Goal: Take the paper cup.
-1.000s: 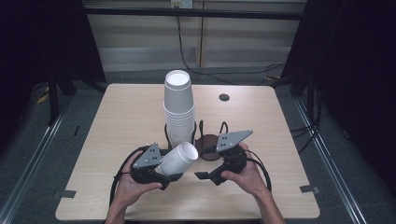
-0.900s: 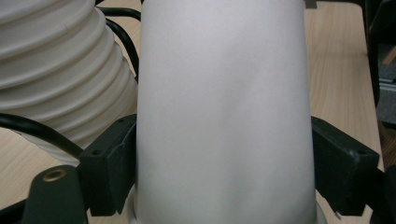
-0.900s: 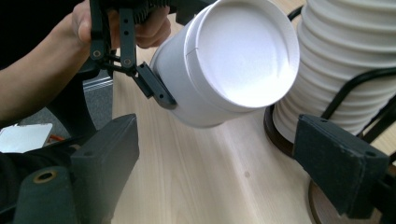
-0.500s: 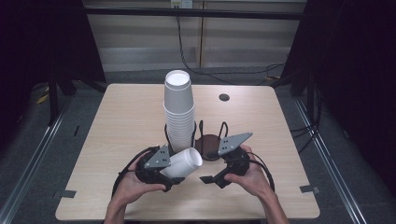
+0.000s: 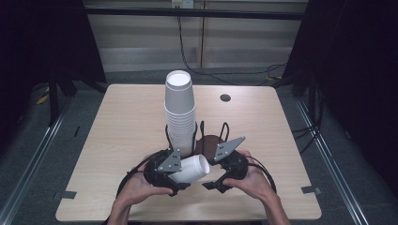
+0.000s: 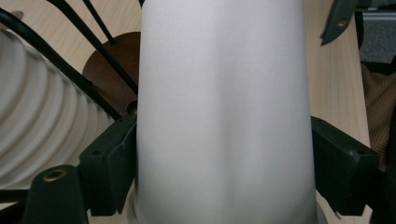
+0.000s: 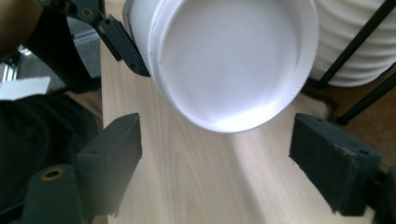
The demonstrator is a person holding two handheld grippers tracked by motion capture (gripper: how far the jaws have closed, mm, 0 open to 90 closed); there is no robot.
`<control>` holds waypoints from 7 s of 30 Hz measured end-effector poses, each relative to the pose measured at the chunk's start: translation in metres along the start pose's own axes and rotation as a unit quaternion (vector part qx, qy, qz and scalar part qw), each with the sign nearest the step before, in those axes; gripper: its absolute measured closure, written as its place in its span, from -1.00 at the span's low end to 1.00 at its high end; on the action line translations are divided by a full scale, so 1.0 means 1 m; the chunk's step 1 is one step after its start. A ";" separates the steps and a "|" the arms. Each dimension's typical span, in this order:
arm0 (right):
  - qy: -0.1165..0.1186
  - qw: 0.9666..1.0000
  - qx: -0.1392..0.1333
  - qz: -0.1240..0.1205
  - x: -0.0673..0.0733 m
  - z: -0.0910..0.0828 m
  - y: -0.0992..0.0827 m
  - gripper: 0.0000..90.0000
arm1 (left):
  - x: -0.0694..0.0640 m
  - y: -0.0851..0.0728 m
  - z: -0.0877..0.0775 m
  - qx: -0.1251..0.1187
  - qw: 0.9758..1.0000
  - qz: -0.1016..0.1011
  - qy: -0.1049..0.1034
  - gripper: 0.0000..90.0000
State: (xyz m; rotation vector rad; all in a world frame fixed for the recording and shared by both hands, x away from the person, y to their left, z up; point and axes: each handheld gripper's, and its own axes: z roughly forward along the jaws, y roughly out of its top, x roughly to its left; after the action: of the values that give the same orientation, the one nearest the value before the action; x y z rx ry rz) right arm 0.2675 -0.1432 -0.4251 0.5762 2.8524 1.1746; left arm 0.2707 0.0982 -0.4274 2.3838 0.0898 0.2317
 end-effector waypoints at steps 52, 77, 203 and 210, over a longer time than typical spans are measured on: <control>0.093 0.989 0.114 -0.008 -0.005 0.027 0.025 -0.50 | -0.015 0.008 0.021 0.035 0.997 0.042 -0.046 -0.63; 0.075 0.992 0.100 -0.017 -0.003 0.020 0.024 -0.49 | -0.005 0.000 -0.003 -0.054 0.998 0.014 -0.042 -0.65; 0.064 0.981 -0.185 -0.002 0.001 0.023 -0.018 -0.48 | 0.007 -0.037 0.006 -0.286 0.945 -0.145 -0.057 -0.96; 0.073 0.979 -0.189 -0.002 0.000 0.025 -0.019 -0.48 | 0.009 -0.039 0.001 -0.282 0.946 -0.144 -0.067 -0.88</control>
State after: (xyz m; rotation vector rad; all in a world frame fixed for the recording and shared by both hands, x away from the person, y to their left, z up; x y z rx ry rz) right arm 0.2651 -0.1386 -0.4563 0.4811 2.6247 1.7675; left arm 0.2793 0.1275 -0.4536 1.7812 0.2683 -0.0447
